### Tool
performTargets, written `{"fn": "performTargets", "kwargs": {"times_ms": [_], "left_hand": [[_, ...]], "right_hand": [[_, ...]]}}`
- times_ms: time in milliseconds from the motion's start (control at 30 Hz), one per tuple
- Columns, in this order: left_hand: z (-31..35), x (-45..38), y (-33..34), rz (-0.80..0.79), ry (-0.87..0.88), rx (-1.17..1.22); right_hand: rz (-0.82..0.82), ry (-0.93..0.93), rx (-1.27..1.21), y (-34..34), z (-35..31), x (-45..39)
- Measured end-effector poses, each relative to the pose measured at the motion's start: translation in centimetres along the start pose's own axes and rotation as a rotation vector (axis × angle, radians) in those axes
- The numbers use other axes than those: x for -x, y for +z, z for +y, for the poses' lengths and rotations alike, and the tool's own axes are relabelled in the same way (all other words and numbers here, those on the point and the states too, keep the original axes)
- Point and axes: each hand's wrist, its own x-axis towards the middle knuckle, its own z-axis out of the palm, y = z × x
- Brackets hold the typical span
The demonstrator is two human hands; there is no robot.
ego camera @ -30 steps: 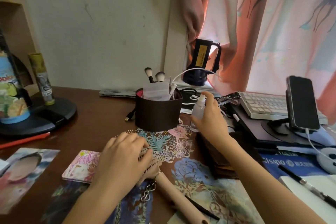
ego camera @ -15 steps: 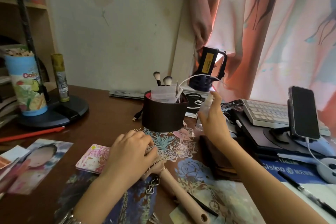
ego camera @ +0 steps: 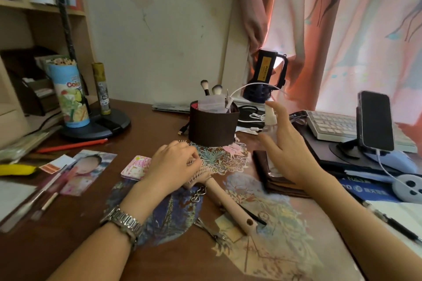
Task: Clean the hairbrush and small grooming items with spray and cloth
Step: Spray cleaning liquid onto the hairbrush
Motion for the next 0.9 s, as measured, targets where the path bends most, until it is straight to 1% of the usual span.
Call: {"fn": "performTargets", "kwargs": {"times_ms": [100,267,467,533,700,800,900], "left_hand": [[0.2,0.3,-0.5,-0.005,-0.025,0.008],[0.2,1.6,-2.5,0.016,-0.036,-0.027],[-0.3,7.0,-4.1,0.058,-0.051,-0.017],[-0.4,8.9,-4.1,0.052,-0.064,-0.01],[-0.3,12.7,-2.7,-0.026,-0.08,0.04],[-0.3,13.6,-2.2,0.018,-0.055,0.049],[-0.4,13.6,-2.2,0.043,-0.066,0.063]], "right_hand": [[-0.014,0.022,-0.03,-0.6,-0.9,1.4],[-0.087,-0.023,0.032,-2.1,-2.2,3.3],[-0.106,-0.035,0.077,-1.9,-3.8,6.1],[-0.114,-0.028,0.079,-1.6,-4.1,7.1],[-0.15,0.002,0.114,-1.4,-5.0,9.4],[-0.158,0.034,0.127,-1.5,-5.0,10.7],[-0.165,0.062,0.154,-1.9,-5.1,11.9]]}}
